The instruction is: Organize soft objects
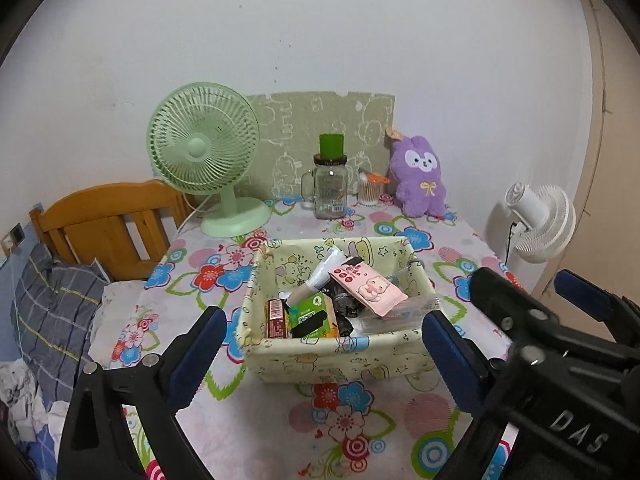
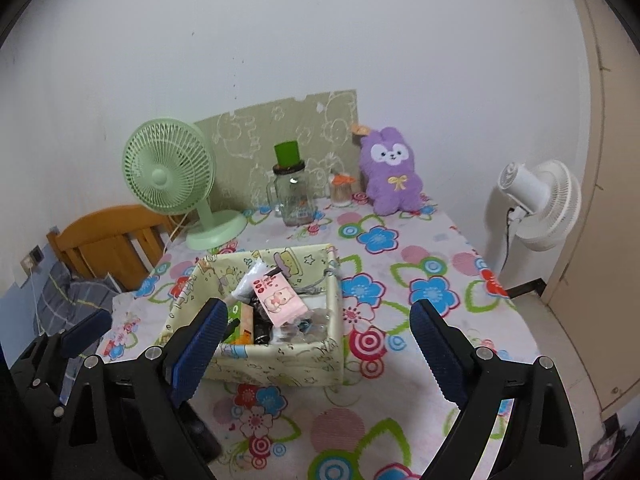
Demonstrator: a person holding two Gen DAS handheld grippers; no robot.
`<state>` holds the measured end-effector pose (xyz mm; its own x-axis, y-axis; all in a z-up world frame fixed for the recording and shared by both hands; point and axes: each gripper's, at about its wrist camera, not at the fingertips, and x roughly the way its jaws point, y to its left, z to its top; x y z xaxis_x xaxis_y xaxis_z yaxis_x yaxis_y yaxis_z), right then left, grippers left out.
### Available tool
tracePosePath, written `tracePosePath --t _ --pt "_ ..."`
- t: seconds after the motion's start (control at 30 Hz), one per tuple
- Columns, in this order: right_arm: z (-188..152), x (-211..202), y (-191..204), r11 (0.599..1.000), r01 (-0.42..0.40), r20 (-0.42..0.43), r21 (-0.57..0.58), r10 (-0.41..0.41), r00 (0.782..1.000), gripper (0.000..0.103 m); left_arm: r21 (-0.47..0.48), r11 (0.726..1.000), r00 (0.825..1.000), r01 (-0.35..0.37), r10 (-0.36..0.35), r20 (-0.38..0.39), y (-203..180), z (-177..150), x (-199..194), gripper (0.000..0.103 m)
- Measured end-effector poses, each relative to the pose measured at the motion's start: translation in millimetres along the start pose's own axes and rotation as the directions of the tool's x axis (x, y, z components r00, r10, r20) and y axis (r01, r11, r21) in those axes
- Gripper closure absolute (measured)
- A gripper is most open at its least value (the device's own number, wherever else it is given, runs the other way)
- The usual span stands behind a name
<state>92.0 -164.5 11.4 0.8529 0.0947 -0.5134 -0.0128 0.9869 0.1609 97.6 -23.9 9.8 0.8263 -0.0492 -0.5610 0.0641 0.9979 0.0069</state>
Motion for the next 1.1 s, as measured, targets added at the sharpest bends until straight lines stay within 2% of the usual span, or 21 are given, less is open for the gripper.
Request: tracePosePath --t 0.23,0.57,0.8,1.1 --pt "-6.5 -39.0 -7.9 1.0 0.018 0.065 0.013 -0.019 0.998 0.009 -0.003 1.0 0.997 -0.022 0.022 0.07 3.4 -7.0 -37.8 0.0" --pt "-17.0 -83.9 -18.9 0.999 0.044 0.139 0.015 -0.045 0.989 0.008 -0.032 0.999 0.99 -0.042 0.046 0.13 15.4 -17.5 -77.5 0.0" --pt "-24.5 -99.2 -16.4 0.999 0.038 0.167 0.002 -0.038 0.985 0.007 -0.072 0.996 0.986 -0.054 0.065 0.153 25.5 -24.5 -93.8 0.0" --pt "-25.1 -109.6 -10.7 0.999 0.03 0.189 -0.009 -0.028 0.982 0.006 -0.071 0.997 0.983 -0.037 0.049 0.178 26.5 -24.2 -104.5 0.0"
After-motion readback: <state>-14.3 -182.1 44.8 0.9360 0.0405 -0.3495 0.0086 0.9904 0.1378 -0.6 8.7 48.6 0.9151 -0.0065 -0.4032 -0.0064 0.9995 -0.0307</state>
